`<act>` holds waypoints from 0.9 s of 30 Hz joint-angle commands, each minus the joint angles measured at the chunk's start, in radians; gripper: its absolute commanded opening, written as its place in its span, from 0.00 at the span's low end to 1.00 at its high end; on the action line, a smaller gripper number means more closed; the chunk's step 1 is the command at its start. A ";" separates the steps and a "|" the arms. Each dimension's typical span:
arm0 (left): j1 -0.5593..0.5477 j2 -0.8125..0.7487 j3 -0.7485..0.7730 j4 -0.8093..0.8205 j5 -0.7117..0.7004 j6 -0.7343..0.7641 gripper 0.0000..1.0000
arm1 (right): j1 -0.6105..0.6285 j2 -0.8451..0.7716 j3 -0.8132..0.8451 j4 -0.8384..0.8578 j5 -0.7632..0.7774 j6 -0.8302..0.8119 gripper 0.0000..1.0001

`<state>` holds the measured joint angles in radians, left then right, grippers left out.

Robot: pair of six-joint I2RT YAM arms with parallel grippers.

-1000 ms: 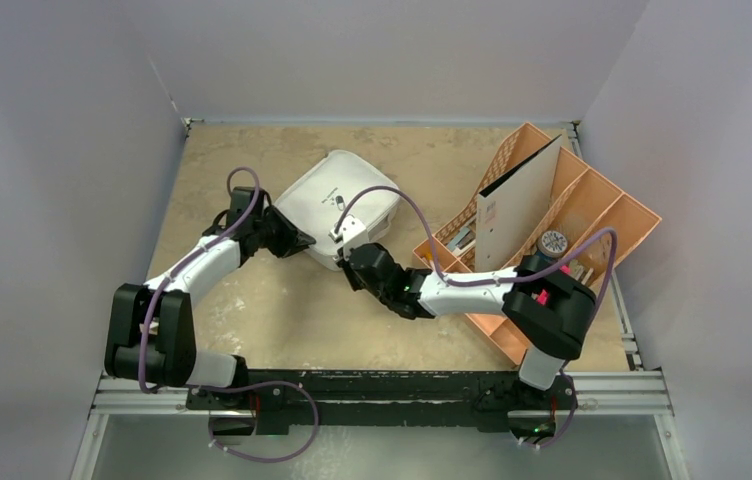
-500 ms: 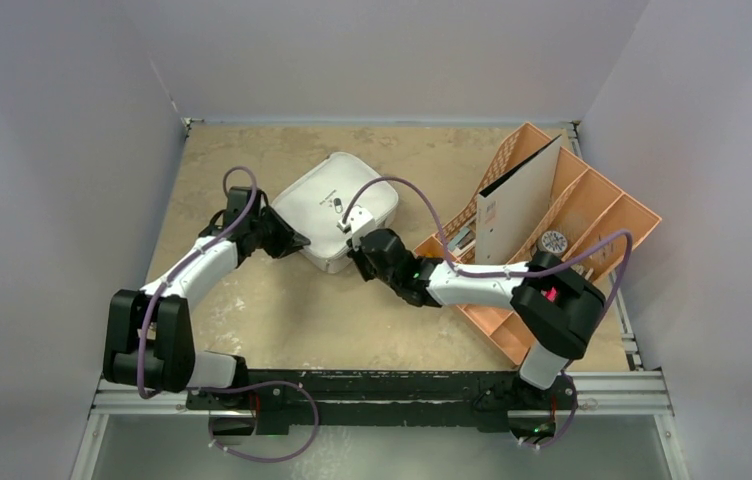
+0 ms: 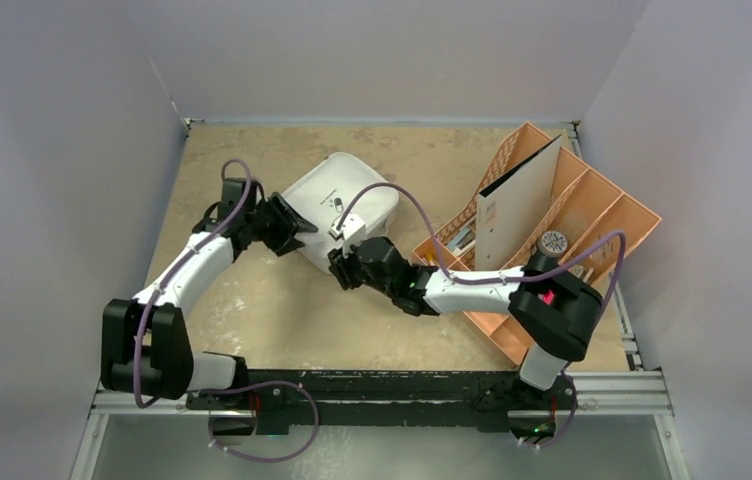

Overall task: Organize the medicine kit
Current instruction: Zip the medicine box at the center of the board.

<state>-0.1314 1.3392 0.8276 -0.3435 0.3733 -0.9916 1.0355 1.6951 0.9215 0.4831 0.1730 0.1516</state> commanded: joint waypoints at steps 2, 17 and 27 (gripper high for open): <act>0.002 -0.040 0.162 -0.083 0.011 0.109 0.50 | 0.062 0.015 -0.024 0.156 0.197 0.093 0.49; 0.032 -0.025 0.272 -0.220 -0.078 0.310 0.53 | 0.150 0.143 0.033 0.180 0.528 0.160 0.64; 0.079 0.002 0.190 -0.167 0.022 0.295 0.53 | 0.149 0.231 0.110 0.311 0.496 0.058 0.55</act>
<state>-0.0544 1.3460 1.0561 -0.5430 0.3450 -0.7097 1.1801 1.9141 0.9752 0.6880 0.6380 0.2489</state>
